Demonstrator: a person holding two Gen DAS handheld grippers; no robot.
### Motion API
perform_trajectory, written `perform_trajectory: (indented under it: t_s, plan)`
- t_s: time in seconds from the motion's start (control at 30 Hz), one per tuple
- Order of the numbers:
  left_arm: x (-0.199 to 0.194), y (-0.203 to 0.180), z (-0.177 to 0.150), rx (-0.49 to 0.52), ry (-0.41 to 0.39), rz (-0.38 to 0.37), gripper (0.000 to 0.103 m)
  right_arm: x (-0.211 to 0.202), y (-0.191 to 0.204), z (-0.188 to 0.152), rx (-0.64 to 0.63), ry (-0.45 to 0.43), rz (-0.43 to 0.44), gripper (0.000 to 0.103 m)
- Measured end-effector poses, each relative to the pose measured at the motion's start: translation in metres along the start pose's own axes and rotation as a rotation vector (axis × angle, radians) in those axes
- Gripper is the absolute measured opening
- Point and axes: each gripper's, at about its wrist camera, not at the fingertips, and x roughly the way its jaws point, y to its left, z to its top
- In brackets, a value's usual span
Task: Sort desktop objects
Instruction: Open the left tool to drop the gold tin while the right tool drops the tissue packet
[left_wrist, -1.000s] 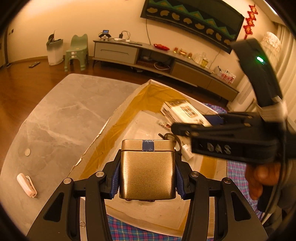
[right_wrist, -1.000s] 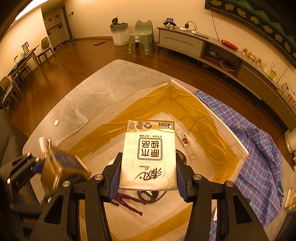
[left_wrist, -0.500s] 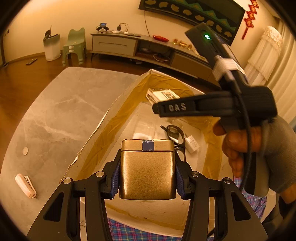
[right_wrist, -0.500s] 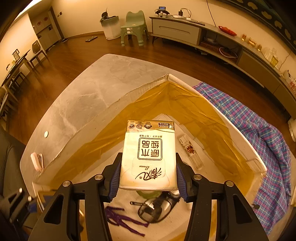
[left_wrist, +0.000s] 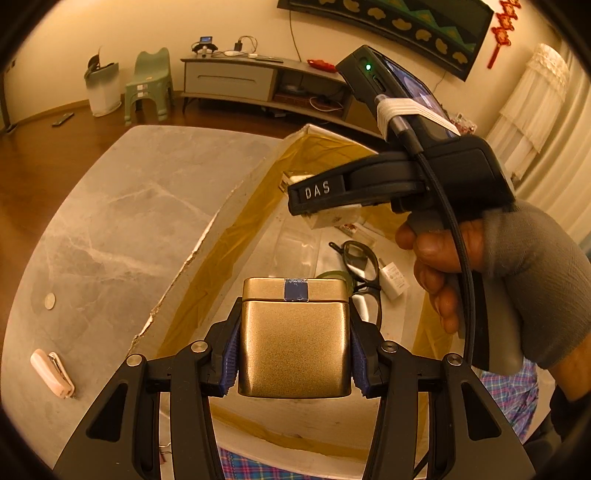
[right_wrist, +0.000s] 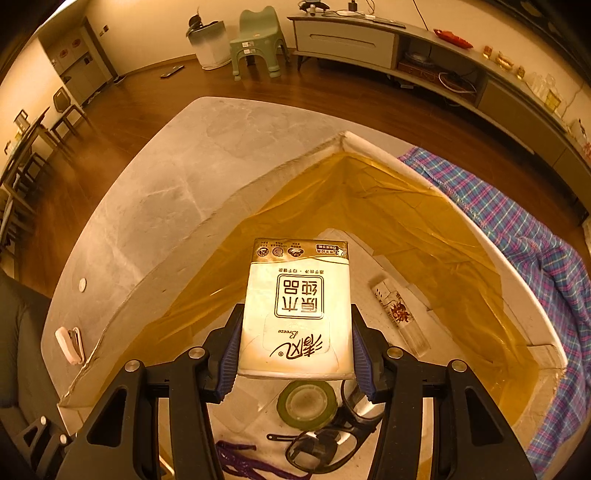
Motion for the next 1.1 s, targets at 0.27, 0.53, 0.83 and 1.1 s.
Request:
perform_trajectory:
  t_s: [0.27,0.53,0.83,1.1]
  plan:
    - [0.005,-0.002,0.002,-0.001,0.017,0.014,0.051,0.000,-0.019,-0.001,0.049,-0.017,-0.002,0.063]
    - [-0.008,-0.004,0.001,0.006,-0.001,0.004,0.052,-0.019,-0.022,-0.014,0.055,-0.015,0.031,0.065]
    - [-0.032,-0.021,-0.001,0.048,-0.043,0.011,0.052,-0.048,-0.024,-0.042,0.009,0.002,0.057,0.069]
    - [-0.058,-0.037,-0.005,0.094,-0.105,0.014,0.052,-0.085,-0.026,-0.071,-0.049,-0.026,0.048,0.069]
